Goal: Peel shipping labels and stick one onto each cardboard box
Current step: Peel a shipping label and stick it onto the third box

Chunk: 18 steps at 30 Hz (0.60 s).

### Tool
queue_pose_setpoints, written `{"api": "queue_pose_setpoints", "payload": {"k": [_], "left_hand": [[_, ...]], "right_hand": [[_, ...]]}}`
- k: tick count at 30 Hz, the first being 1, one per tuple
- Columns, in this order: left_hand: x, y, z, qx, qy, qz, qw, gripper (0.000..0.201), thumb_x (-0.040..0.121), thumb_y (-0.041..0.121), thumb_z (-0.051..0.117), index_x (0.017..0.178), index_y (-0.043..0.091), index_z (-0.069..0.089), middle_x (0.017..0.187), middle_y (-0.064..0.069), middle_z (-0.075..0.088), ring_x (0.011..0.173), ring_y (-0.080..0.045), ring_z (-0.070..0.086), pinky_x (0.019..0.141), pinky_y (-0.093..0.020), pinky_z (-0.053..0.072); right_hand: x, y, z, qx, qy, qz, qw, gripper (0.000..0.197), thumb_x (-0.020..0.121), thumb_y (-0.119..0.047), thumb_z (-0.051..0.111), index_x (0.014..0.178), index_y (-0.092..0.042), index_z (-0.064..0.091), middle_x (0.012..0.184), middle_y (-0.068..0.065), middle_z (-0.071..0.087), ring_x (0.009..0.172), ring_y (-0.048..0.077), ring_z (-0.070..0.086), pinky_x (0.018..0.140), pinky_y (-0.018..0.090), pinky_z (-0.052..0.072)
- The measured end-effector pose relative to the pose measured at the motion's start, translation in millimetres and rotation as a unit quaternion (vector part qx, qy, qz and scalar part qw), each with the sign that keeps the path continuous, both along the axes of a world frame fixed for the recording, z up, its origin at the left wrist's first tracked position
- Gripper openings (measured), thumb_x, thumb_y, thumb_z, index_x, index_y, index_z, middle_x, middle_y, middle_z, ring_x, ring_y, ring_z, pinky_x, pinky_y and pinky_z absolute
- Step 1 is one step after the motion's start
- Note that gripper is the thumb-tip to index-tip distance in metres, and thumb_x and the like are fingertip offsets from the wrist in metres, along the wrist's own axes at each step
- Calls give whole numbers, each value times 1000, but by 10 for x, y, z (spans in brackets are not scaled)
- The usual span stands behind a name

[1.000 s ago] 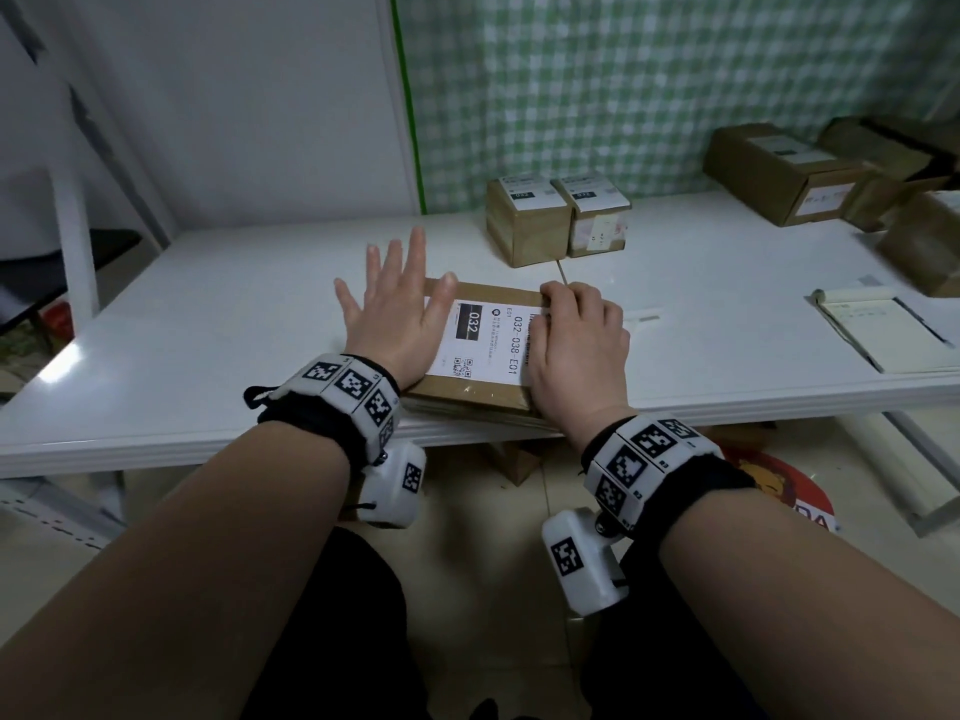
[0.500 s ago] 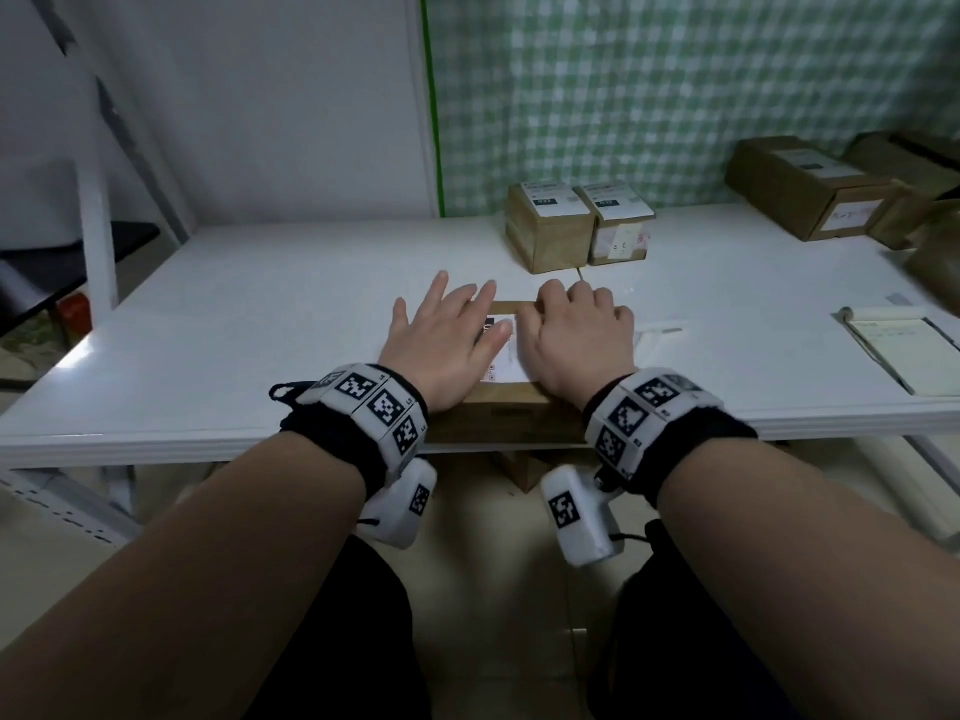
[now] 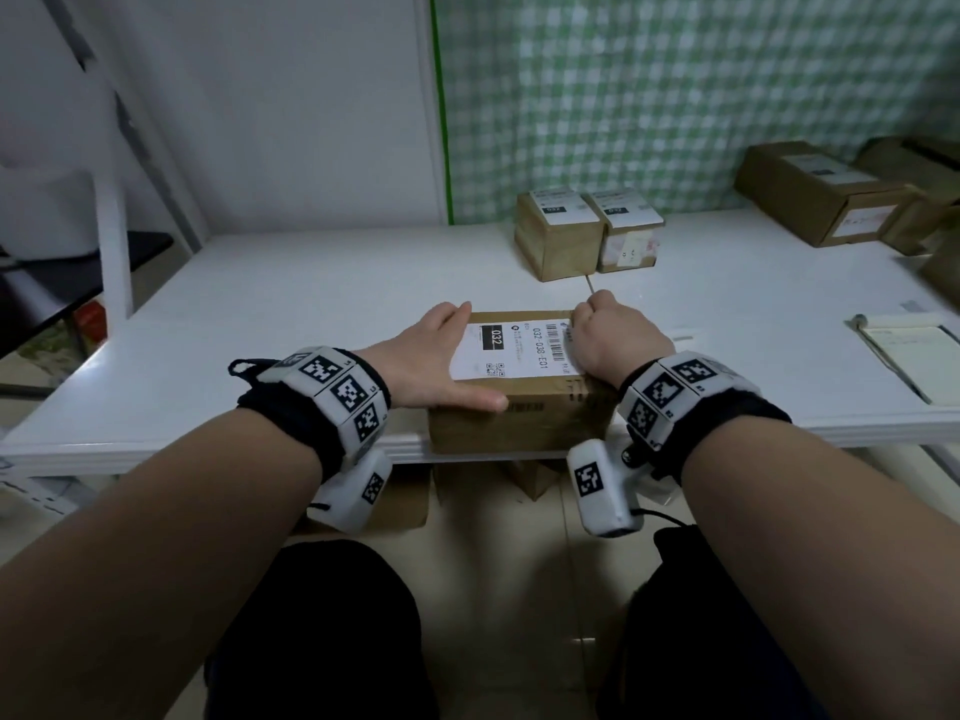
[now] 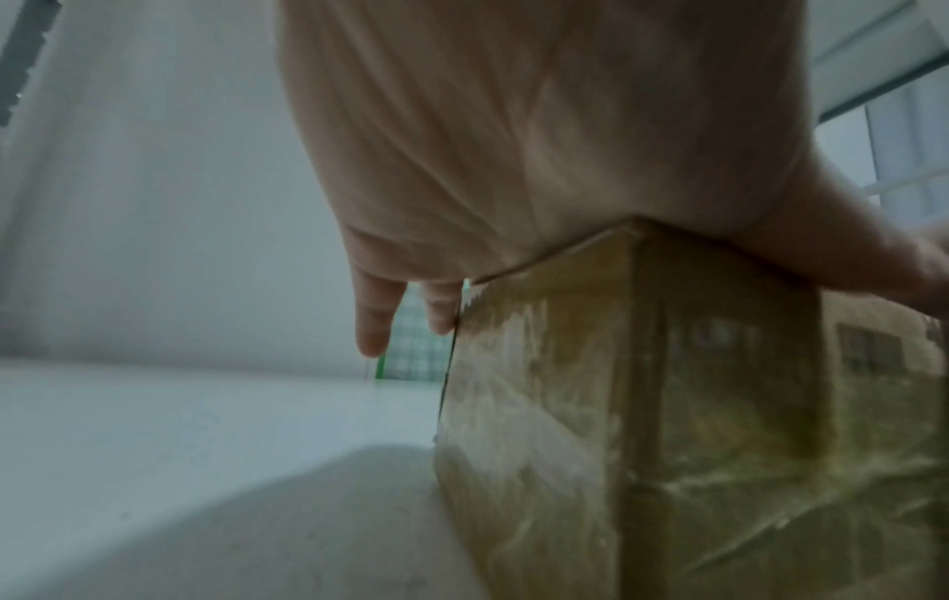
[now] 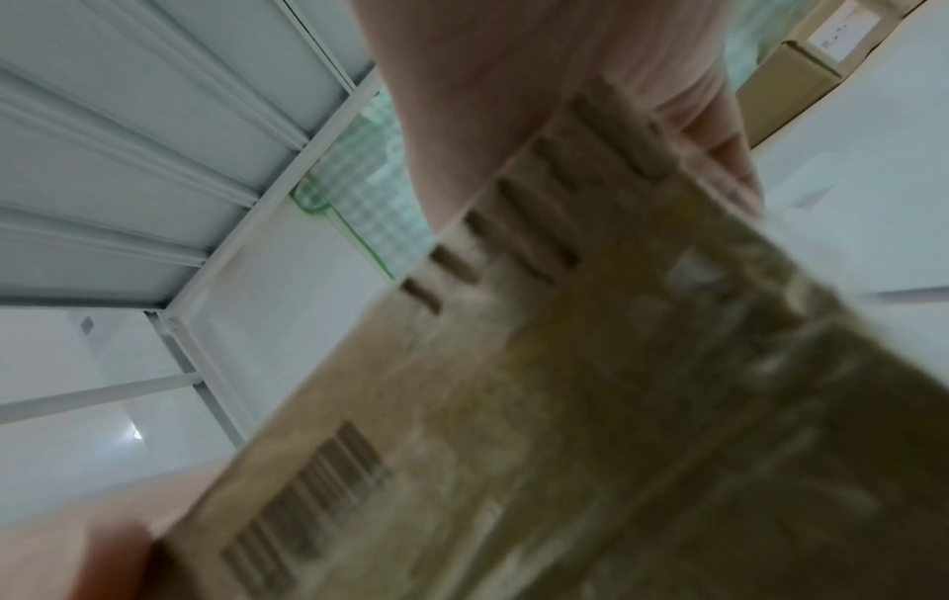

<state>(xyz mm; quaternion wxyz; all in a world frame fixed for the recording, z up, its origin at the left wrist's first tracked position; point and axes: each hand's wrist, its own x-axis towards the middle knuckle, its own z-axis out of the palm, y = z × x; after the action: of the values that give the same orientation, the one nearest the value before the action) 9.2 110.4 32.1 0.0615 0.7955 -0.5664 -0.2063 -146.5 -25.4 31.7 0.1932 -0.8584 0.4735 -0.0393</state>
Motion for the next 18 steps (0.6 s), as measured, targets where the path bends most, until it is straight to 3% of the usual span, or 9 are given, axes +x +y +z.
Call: {"api": "queue_pose_setpoints", "payload": {"k": [2,5,8,10,12,14,18], "left_hand": [[-10,30,-1,2,-9,1,1000,132,62,65,72,149,14,-13,158,2,-9,145,-18,4,118,-31,12],[-35,45,-24,-28,-15,33,999,130,62,60,76,150,12,-8,158,-2,-2,144,-21,12,115,-30,18],[-43,56,-40,-76,6,107,991,123,63,59,76,150,12,4,152,-8,14,138,-25,23,111,-32,25],[-32,49,-35,-132,25,158,978,107,61,56,79,141,13,22,137,-11,27,126,-27,36,102,-30,32],[-40,28,3,-188,64,202,959,92,60,54,80,130,16,32,124,-7,30,111,-22,41,93,-27,34],[-76,-19,60,-225,105,235,940,89,60,55,79,127,18,34,120,-6,29,104,-19,38,89,-26,34],[-209,-135,152,-243,147,246,927,86,58,56,79,125,21,37,118,-5,30,105,-17,37,89,-25,36]], "right_hand": [[-33,33,11,4,-34,-14,999,34,99,-22,26,122,-6,45,129,15,47,118,36,48,95,44,41],[-107,29,-4,28,-85,-66,994,49,97,-42,28,131,-10,41,130,16,53,117,35,51,87,40,39],[-189,-29,-15,58,-139,-81,985,64,92,-54,36,139,-11,35,137,15,50,123,34,48,91,39,39],[-212,-46,0,89,-191,-83,974,77,86,-62,43,143,-12,30,138,13,47,122,33,48,96,39,42],[-214,-31,36,176,-255,-80,948,87,80,-68,49,146,-19,24,135,8,46,114,32,54,92,45,49],[-197,19,98,292,-281,-56,913,88,77,-72,52,146,-28,20,129,8,48,100,31,62,81,43,55],[-80,104,147,358,-291,20,887,77,75,-72,56,133,-23,42,117,13,63,95,32,66,78,40,58]]}}
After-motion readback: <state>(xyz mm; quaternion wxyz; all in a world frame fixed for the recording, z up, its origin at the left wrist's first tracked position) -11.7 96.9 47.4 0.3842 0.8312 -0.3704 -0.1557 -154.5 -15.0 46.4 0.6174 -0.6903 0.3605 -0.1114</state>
